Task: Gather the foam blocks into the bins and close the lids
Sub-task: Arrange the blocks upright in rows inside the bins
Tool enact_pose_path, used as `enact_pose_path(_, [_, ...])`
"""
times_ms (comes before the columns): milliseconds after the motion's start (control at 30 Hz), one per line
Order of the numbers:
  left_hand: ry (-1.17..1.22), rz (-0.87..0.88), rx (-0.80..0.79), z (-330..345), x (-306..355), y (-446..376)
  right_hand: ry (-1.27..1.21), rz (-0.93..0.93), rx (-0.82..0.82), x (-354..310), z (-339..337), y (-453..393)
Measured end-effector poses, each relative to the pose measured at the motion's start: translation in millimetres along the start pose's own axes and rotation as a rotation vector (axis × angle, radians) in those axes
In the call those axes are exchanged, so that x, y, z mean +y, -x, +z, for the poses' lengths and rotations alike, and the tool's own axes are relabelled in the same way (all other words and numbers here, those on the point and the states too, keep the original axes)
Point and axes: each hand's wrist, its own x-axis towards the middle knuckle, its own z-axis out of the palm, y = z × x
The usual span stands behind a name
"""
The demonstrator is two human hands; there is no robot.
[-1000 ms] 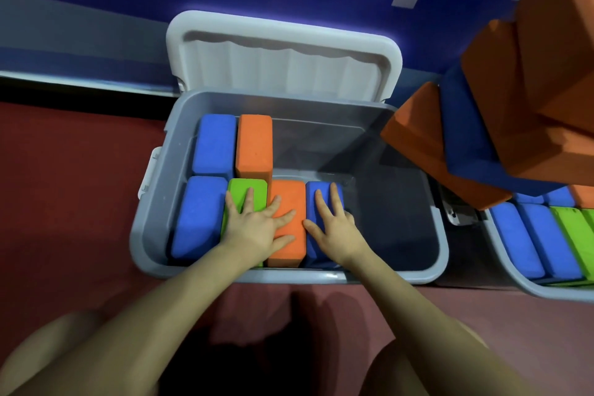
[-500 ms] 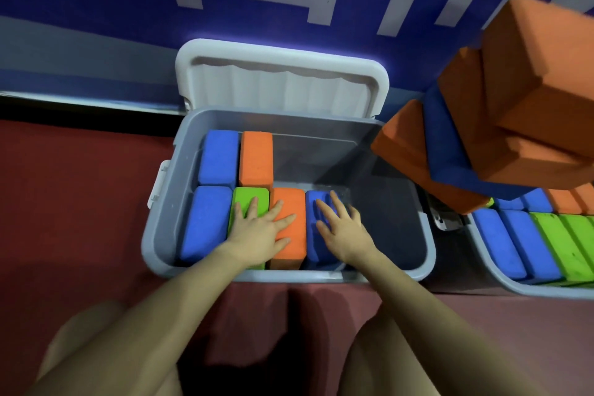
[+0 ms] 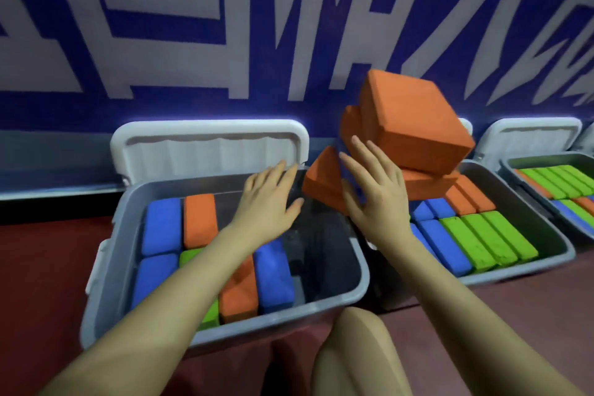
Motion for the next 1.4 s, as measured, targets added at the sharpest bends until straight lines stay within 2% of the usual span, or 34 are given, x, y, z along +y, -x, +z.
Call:
enact_pose_path(67, [0.040,0.077,0.014,-17,21,-21,0.093,0.023,0.106,17,-22,-11])
enact_pose_path(133, [0.054,0.157,-0.003,-28,43,-39,0.181,0.123,0.109,38,-38,-16])
enact_pose_path(267, [-0.037,0.287,-0.008,-37,83,-74,0.249,0.398,-0.117,72,-52,-17])
enact_pose_path(333, [-0.073,0.308,-0.020,-37,95,-90,0.278,0.450,-0.208,79,-52,-17])
enact_pose_path(433, [-0.122,0.352,-0.021,-33,104,-106,0.325,0.466,-0.230,85,-52,-22])
enact_pose_path(533, [-0.167,0.409,0.003,-29,107,-112,0.235,0.554,-0.240,92,-53,-22])
enact_pose_path(633, [-0.201,0.436,0.030,-27,105,-114,0.135,0.529,-0.233,94,-54,-22])
enact_pose_path(800, [-0.150,0.442,0.059,-32,96,-111,0.174,0.419,-0.131,88,-49,-28])
enact_pose_path(900, [-0.218,0.455,0.170,-40,92,-107,0.162,0.370,-0.010,82,-49,-34])
enact_pose_path(1000, [-0.299,0.525,0.355,-54,83,-108,0.123,0.279,0.126,73,-55,-48])
enact_pose_path(1067, [-0.289,0.571,0.422,-61,72,-108,0.065,0.257,0.142,66,-56,-55])
enact_pose_path(1167, [-0.338,0.570,0.479,-66,60,-97,-0.083,0.256,0.112,59,-52,-57])
enact_pose_path(1267, [-0.312,0.478,0.532,-62,47,-83,-0.206,0.327,0.001,62,-44,-48])
enact_pose_path(1333, [-0.262,0.384,0.588,-62,40,-75,-0.110,0.368,-0.155,72,-39,-33])
enact_pose_path(1400, [-0.270,0.344,0.647,-60,35,-69,0.091,0.360,-0.317,81,-37,-16])
